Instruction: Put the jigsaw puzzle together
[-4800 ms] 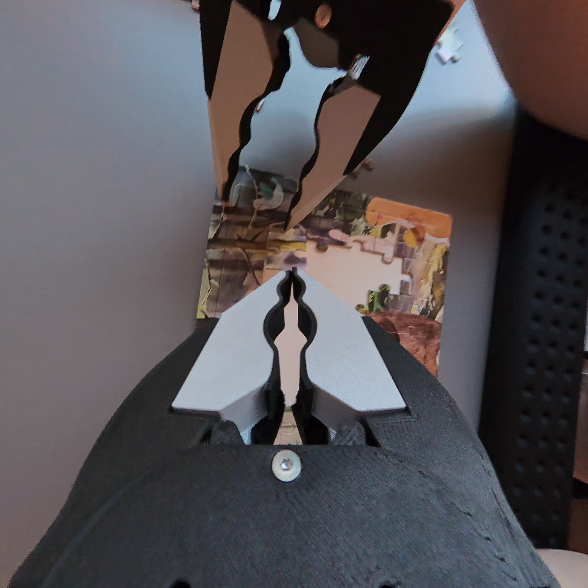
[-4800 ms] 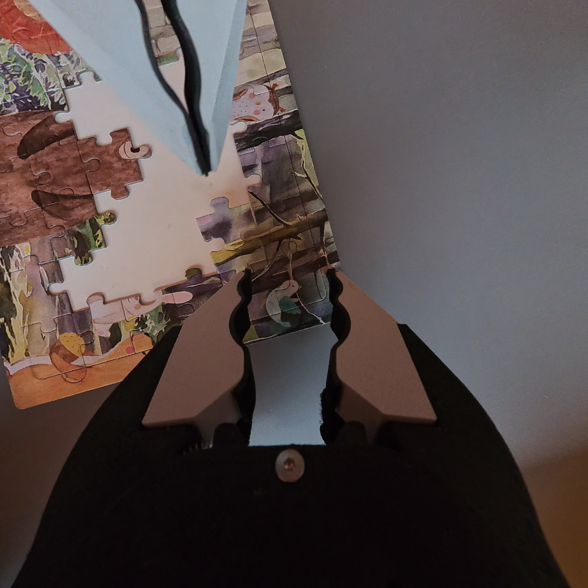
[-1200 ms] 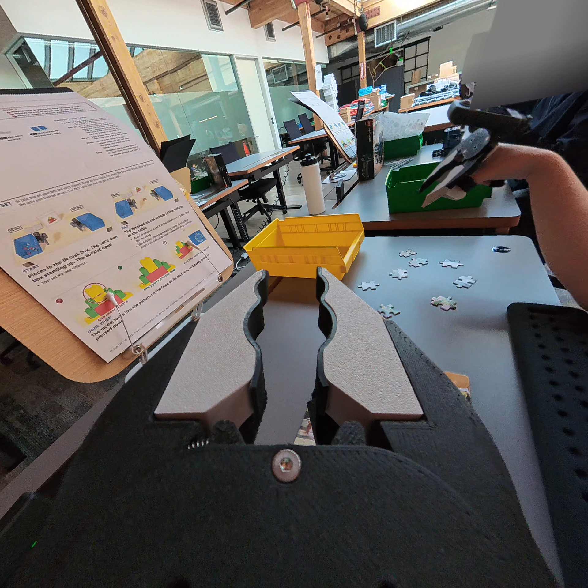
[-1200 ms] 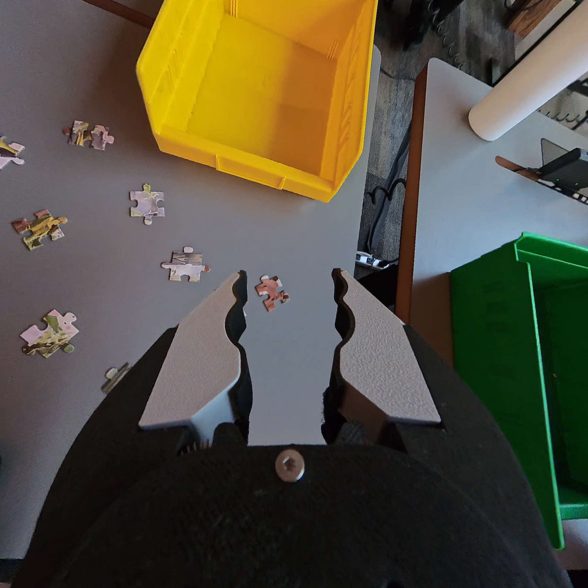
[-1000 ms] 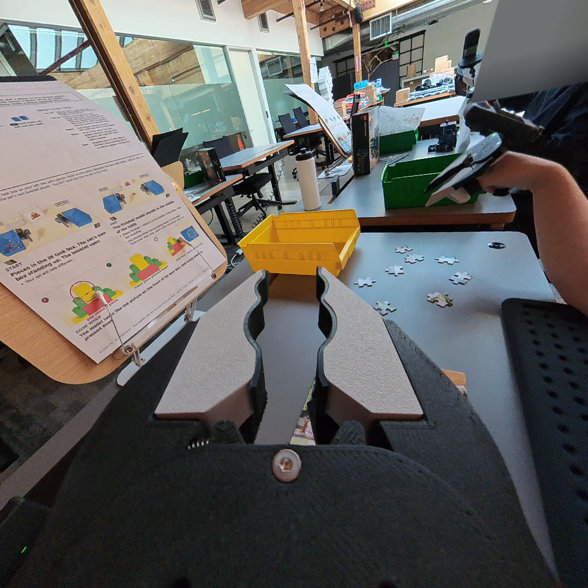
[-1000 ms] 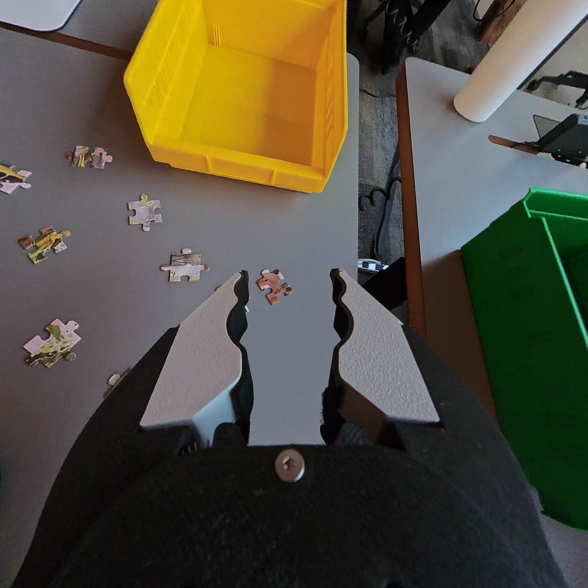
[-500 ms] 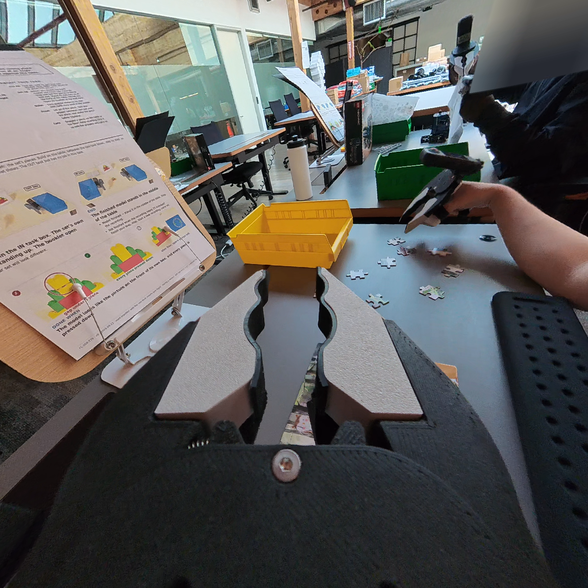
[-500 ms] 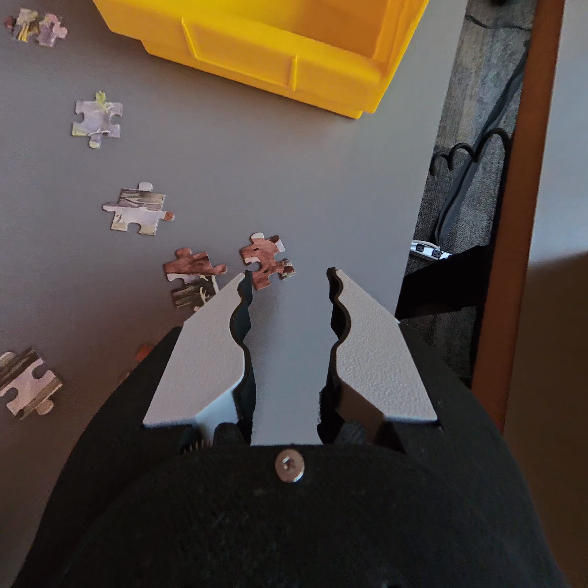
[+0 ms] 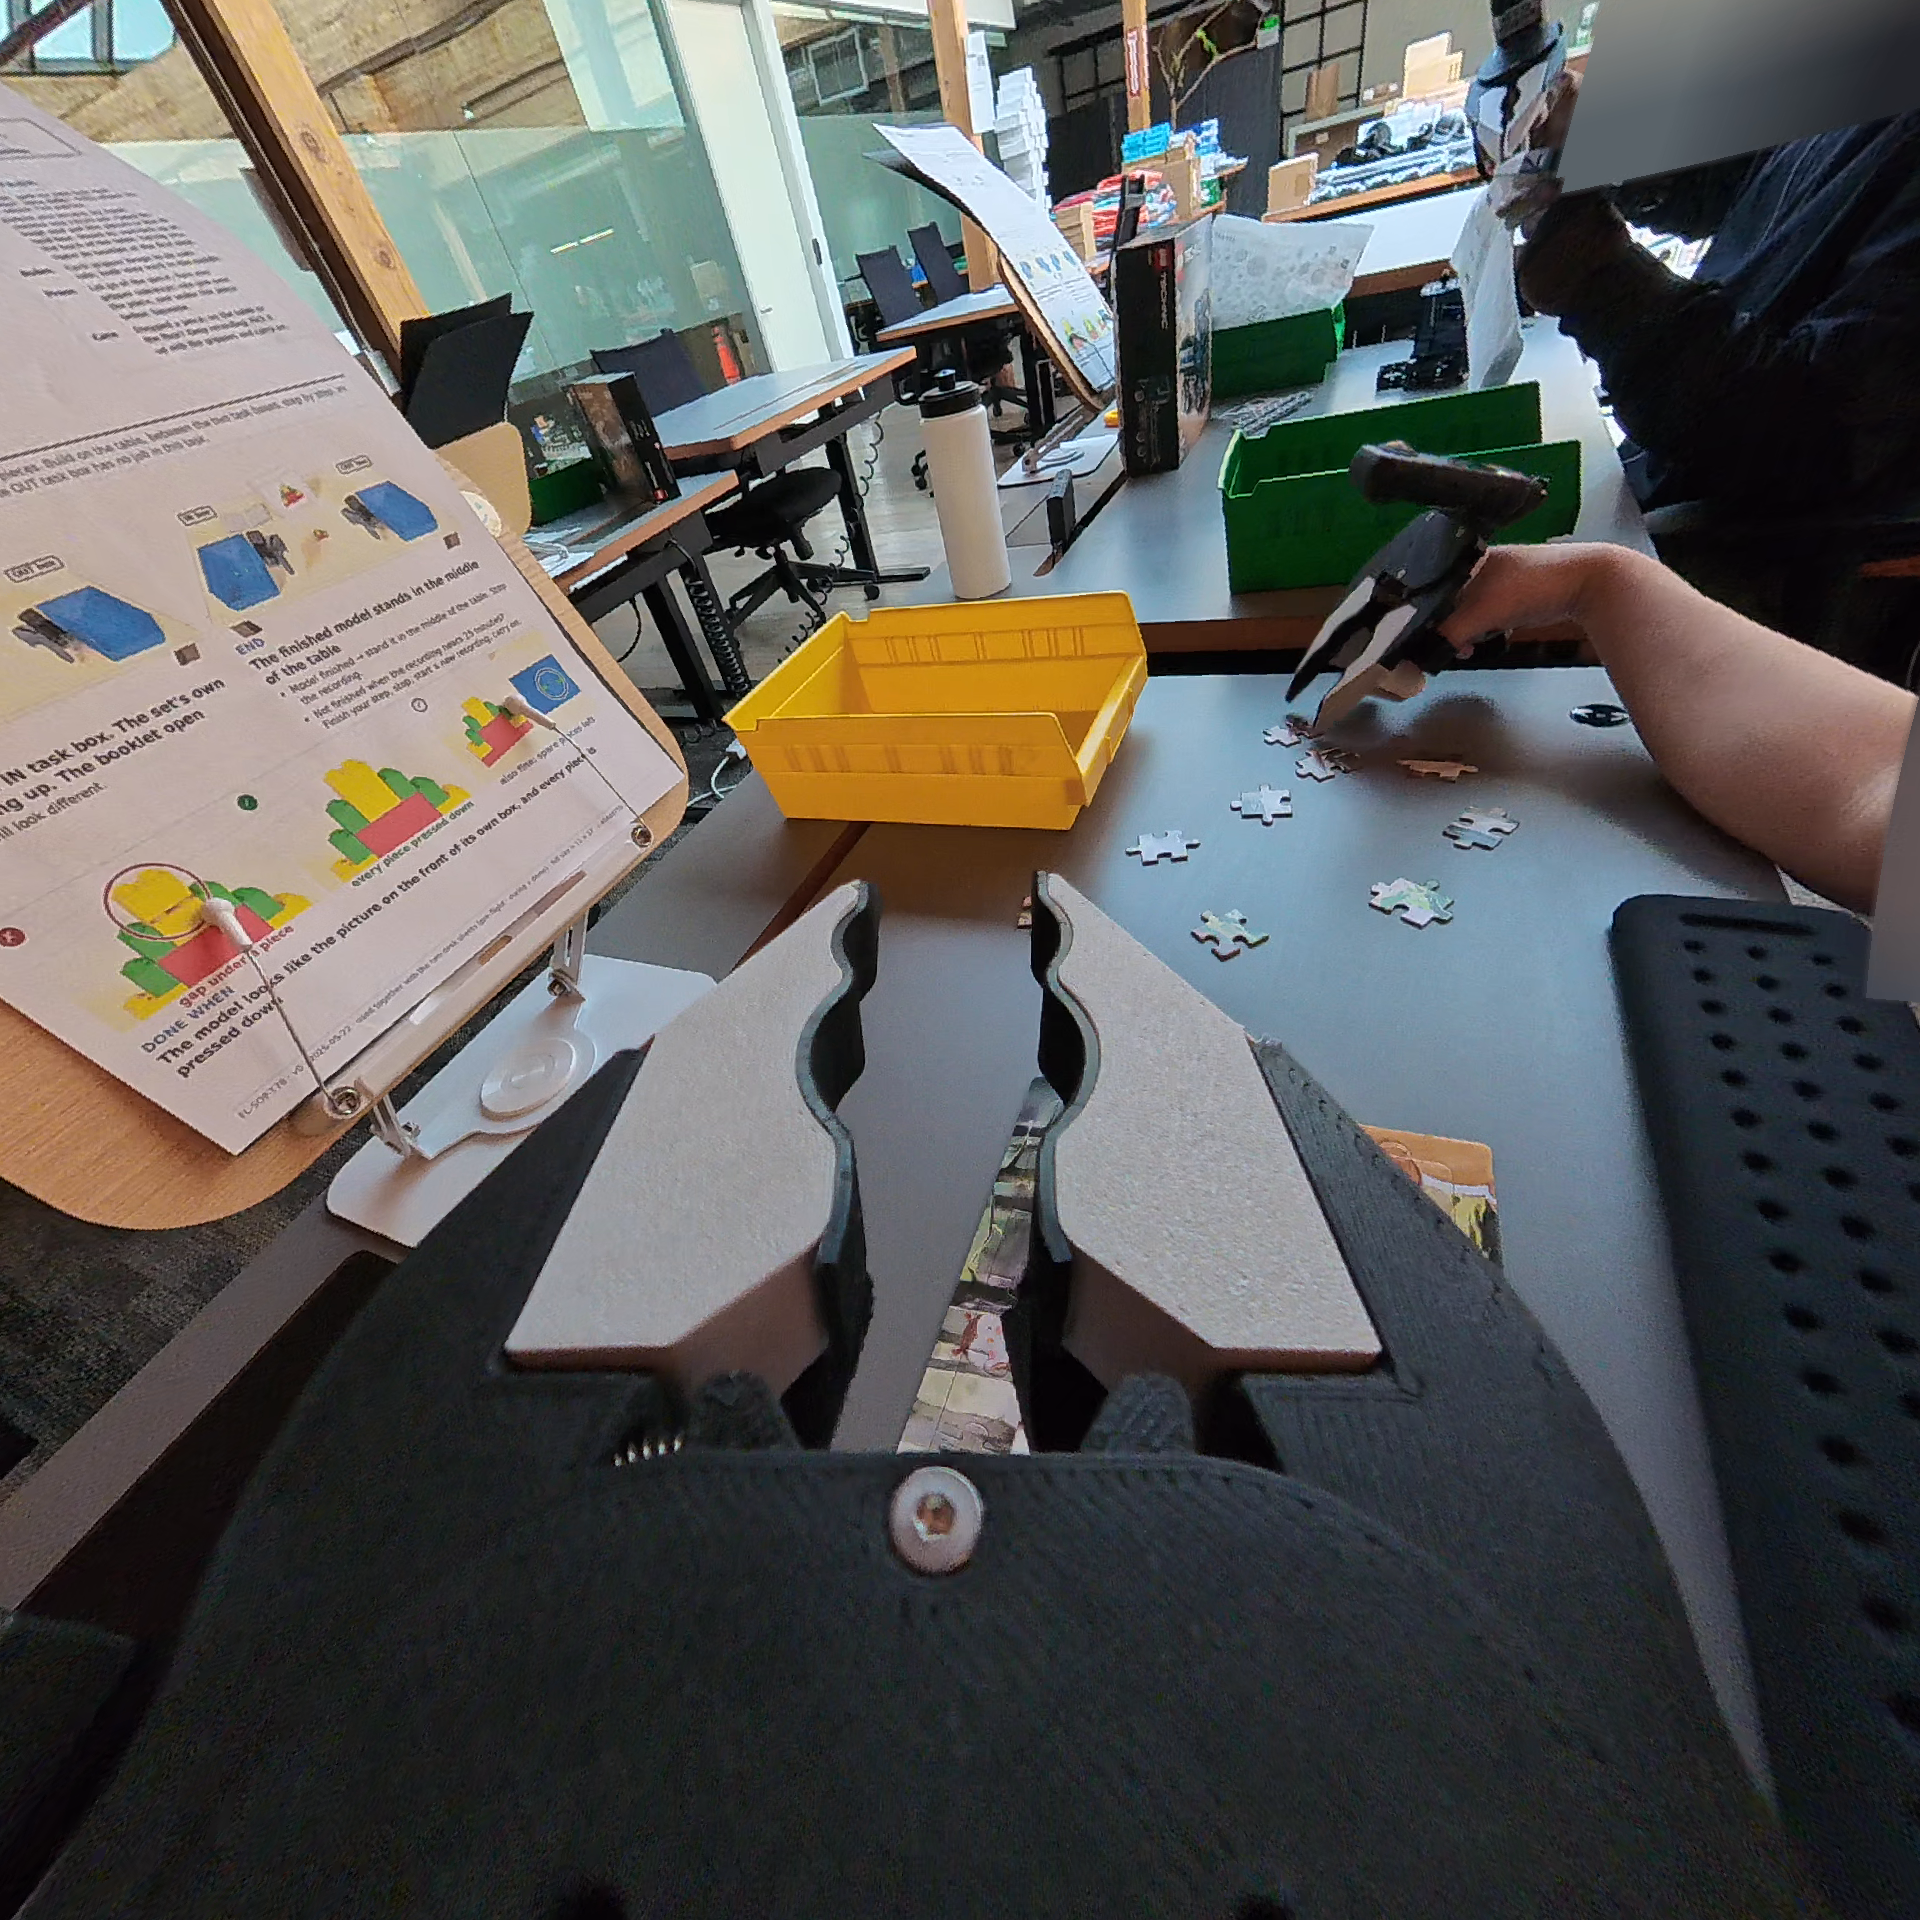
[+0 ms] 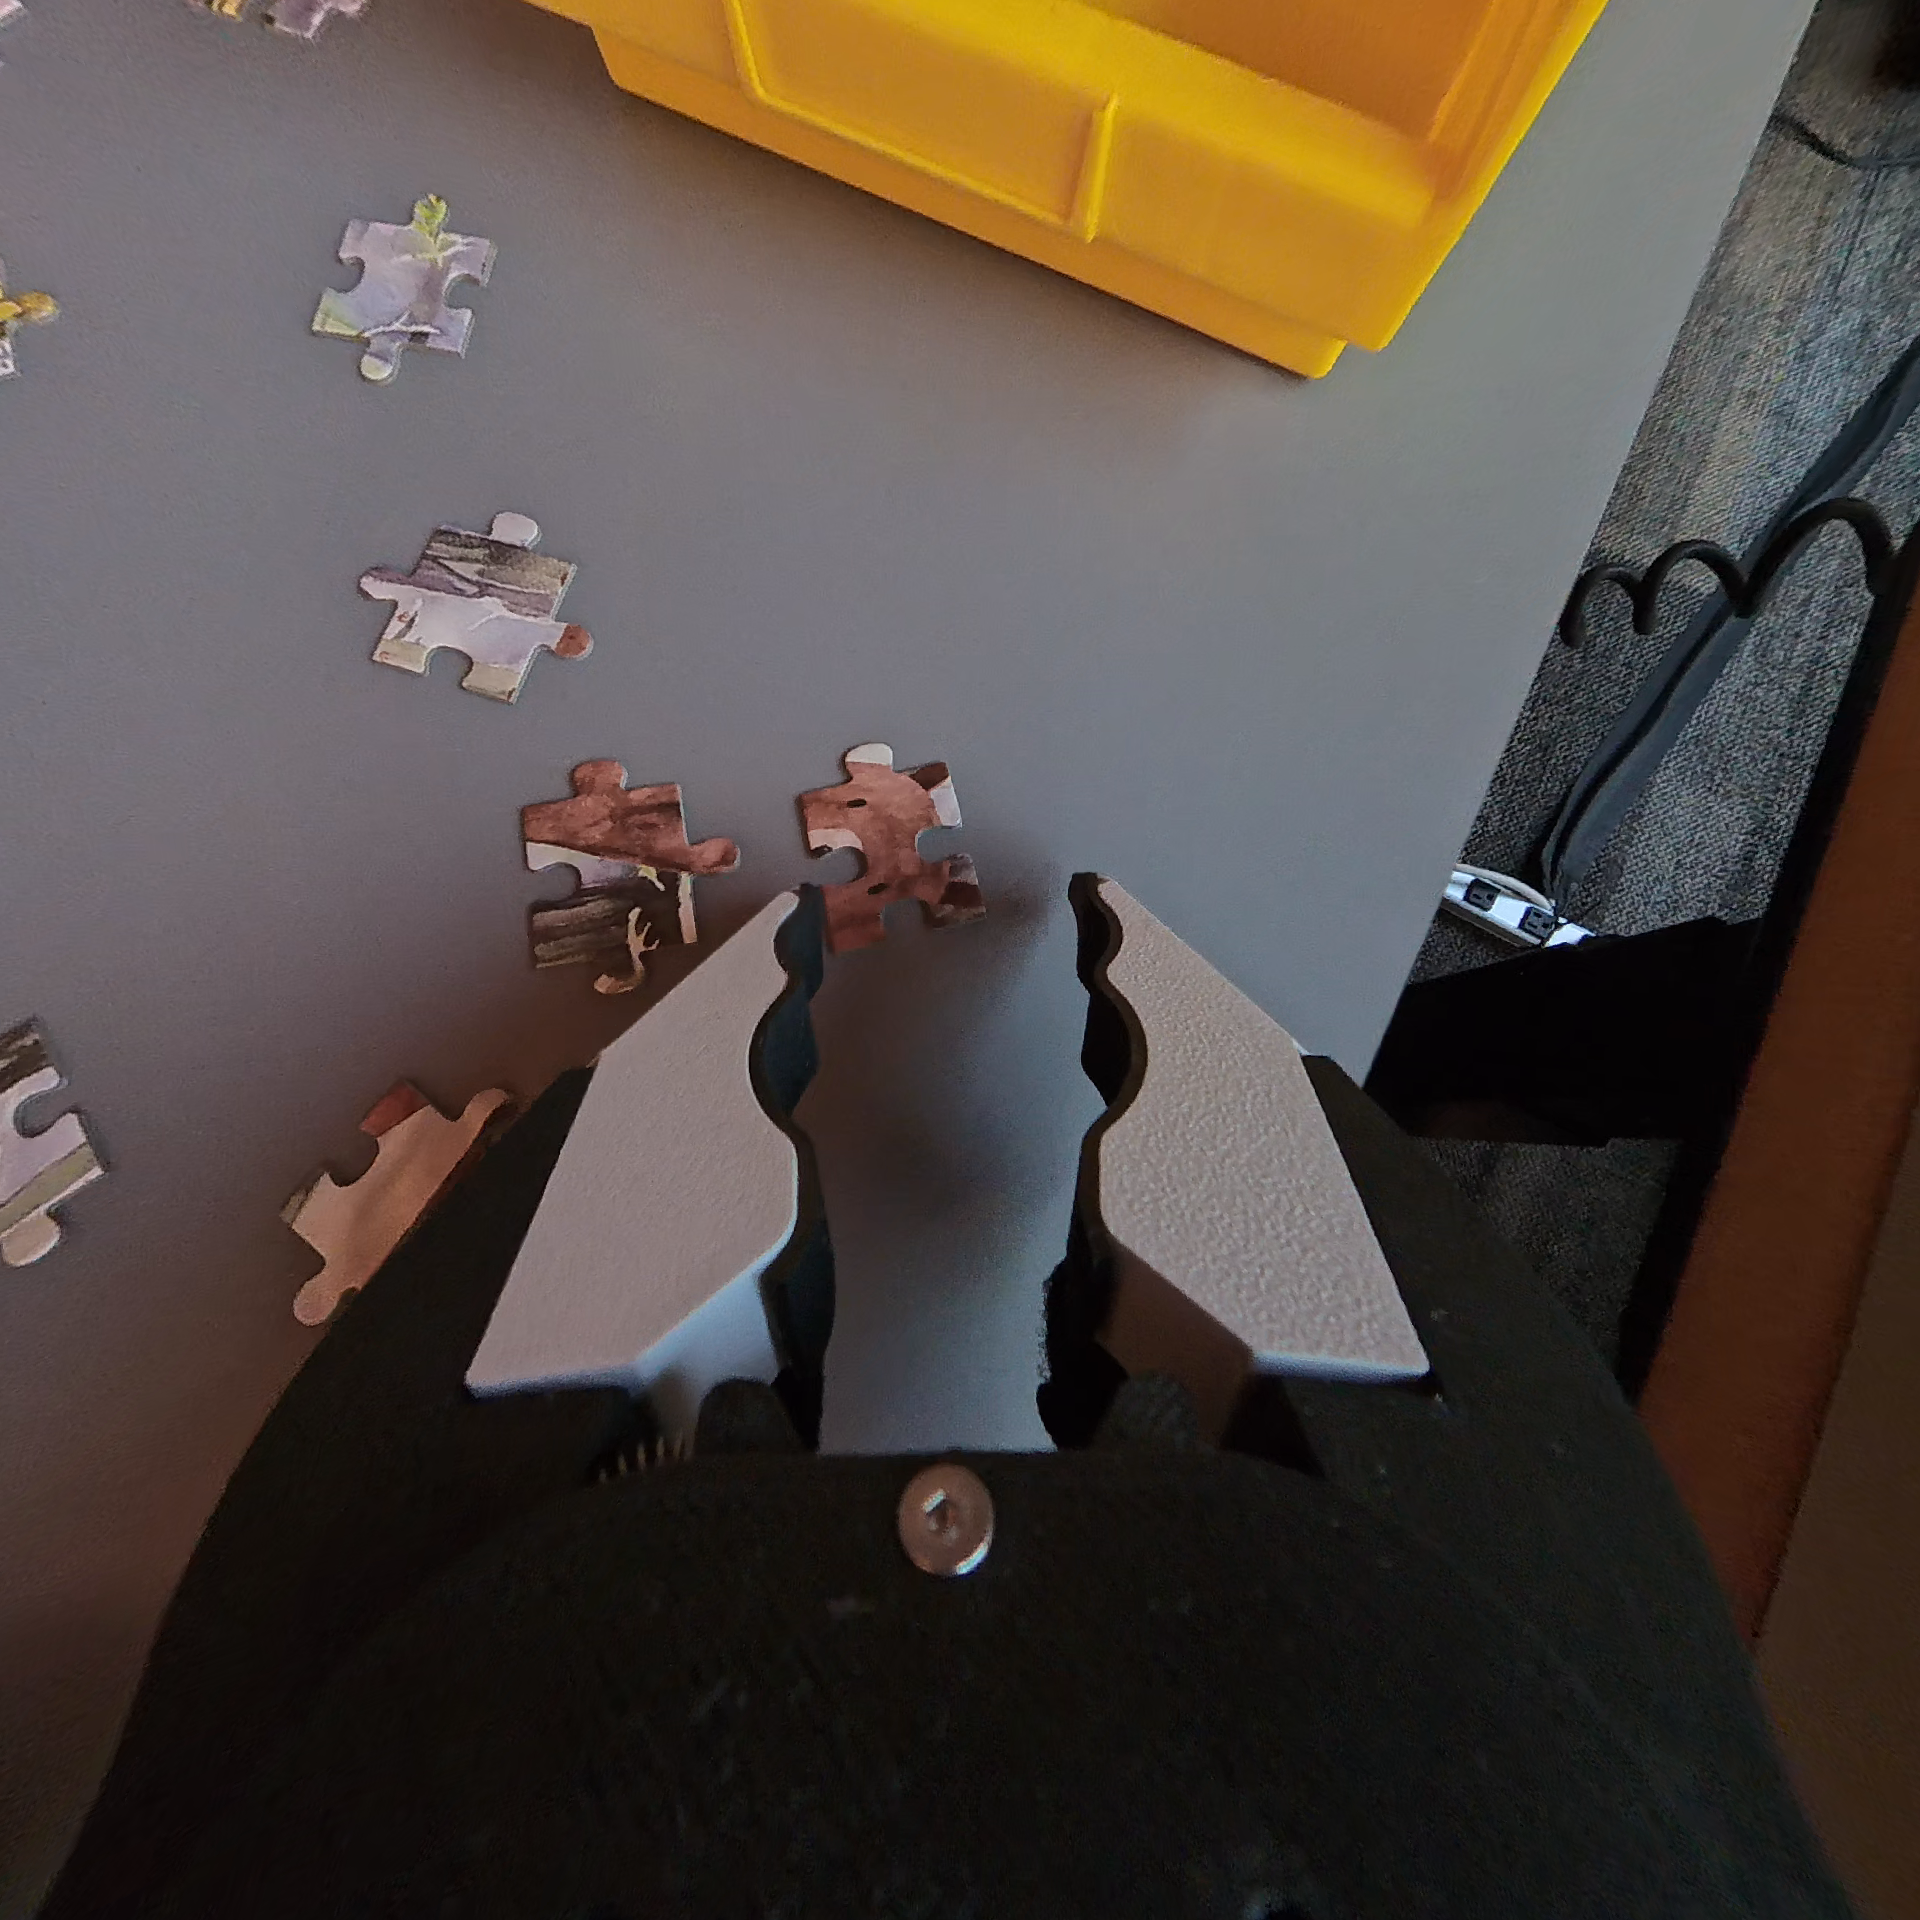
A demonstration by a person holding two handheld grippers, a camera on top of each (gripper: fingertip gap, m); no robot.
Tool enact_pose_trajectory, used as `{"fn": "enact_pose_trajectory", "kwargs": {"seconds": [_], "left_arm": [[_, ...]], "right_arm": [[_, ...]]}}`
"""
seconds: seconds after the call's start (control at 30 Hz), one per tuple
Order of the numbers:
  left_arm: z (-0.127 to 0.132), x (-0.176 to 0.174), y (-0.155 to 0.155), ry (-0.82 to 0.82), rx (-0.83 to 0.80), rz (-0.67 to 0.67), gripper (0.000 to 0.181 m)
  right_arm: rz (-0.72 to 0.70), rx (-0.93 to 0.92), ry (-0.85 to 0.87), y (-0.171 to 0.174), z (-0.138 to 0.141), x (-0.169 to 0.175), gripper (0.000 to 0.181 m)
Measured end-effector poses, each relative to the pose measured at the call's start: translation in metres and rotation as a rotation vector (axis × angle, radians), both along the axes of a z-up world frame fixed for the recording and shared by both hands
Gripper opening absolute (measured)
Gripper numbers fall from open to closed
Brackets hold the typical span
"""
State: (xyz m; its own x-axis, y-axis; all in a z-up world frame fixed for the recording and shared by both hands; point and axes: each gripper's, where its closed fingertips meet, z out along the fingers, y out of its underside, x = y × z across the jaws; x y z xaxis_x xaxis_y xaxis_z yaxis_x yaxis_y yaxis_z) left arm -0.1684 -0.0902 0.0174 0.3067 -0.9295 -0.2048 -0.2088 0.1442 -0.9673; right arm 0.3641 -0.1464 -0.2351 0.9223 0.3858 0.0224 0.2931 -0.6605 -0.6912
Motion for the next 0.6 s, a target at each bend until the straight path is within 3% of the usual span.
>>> {"fn": "enact_pose_trajectory", "kwargs": {"seconds": [0.17,0.33,0.6], "left_arm": [[0.0001,-0.0027,0.002,-0.005,-0.006,0.003,0.027],[0.0035,-0.0036,-0.0004,-0.022,-0.008,-0.006,0.027],[0.0043,-0.0005,-0.0046,-0.02,-0.002,-0.017,0.026]], "right_arm": [[0.02,-0.006,0.03,0.0063,-0.0065,-0.0063,0.042],[0.008,0.004,0.088,0.0089,-0.0064,-0.0076,0.01],[0.002,0.03,0.096,0.0079,-0.006,-0.0082,0.009]]}}
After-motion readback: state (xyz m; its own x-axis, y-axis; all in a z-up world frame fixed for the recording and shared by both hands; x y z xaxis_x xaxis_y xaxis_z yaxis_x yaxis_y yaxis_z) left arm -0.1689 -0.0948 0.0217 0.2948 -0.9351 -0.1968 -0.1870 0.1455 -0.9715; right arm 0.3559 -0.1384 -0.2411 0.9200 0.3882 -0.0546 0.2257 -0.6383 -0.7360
